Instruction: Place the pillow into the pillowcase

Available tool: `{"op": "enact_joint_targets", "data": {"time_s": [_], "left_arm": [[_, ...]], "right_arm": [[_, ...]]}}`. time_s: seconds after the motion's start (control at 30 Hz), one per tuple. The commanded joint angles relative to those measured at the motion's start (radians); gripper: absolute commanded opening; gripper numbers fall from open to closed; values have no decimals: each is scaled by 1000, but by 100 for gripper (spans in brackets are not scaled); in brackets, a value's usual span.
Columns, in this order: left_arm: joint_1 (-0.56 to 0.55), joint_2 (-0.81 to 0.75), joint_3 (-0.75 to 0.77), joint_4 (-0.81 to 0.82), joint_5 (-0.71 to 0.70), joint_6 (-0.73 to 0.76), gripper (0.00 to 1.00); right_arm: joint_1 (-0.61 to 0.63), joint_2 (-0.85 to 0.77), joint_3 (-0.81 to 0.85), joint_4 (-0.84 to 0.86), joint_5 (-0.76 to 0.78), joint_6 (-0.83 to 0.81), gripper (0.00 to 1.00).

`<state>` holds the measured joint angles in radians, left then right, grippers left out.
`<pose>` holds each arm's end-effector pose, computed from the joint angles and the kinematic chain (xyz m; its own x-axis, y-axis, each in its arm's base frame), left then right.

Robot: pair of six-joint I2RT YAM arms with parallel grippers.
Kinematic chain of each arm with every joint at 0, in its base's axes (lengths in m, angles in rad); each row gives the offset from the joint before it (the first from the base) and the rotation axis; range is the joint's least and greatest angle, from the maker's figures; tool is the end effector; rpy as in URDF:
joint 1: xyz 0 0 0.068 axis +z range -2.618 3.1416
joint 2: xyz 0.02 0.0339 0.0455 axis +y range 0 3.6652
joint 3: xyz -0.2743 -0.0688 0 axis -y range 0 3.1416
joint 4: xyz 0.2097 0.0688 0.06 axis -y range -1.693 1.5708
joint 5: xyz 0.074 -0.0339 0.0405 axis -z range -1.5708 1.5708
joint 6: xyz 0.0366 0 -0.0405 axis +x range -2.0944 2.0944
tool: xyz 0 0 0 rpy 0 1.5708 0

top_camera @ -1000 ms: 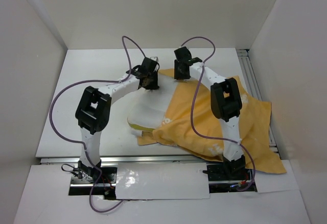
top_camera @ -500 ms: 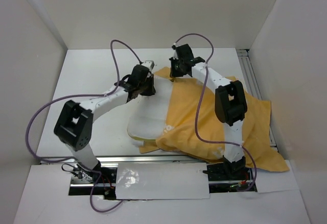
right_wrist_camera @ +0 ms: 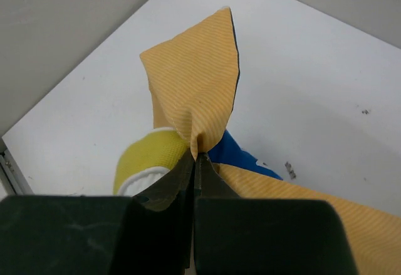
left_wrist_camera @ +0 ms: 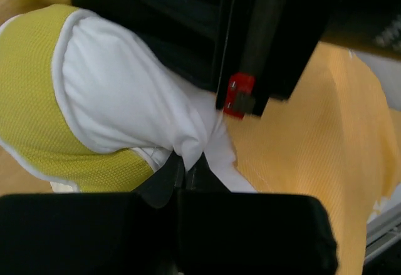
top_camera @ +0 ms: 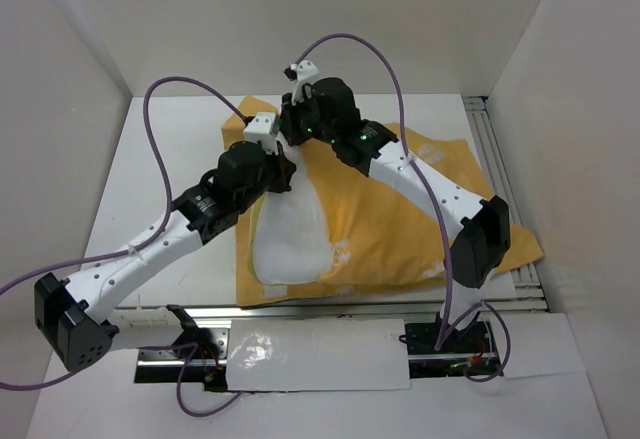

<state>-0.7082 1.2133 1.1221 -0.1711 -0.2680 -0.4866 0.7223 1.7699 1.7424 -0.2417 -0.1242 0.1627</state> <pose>0.1915 -0.1513 0.3828 -0.3766 -0.2712 -0.8858 0.2906 0.8733 -0.3909 0.2910 0.2625 0.4073 -0.3177 -0.0657 -0.9459 -0.7034 0.6853 0.1887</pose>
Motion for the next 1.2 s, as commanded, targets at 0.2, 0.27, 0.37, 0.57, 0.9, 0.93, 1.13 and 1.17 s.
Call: {"op": "enact_joint_targets", "data": {"time_s": [0.2, 0.27, 0.37, 0.57, 0.9, 0.93, 1.13, 1.17], "left_arm": [[-93, 48, -5, 193, -249, -124, 0], [-102, 63, -5, 193, -275, -148, 0], [-129, 75, -33, 283, -275, -162, 0], [-139, 127, -13, 181, -408, -326, 10], [-139, 161, -10, -177, -380, -498, 100], [-139, 146, -42, -186, -364, -523, 100], [-139, 95, -84, -186, -266, -413, 100], [-151, 95, -96, -186, -249, -376, 100]], "right_arm": [[213, -72, 160, 101, 83, 52, 0], [224, -72, 172, 110, 83, 52, 0], [224, -38, 192, 110, 97, 73, 0], [209, 14, 131, 138, 114, 98, 0], [-24, 192, 118, 64, -333, 165, 99], [-33, 178, 103, 64, -342, 166, 100], [-107, 13, -87, 55, -139, 156, 100], [-127, -18, -159, 44, -105, 156, 100]]}}
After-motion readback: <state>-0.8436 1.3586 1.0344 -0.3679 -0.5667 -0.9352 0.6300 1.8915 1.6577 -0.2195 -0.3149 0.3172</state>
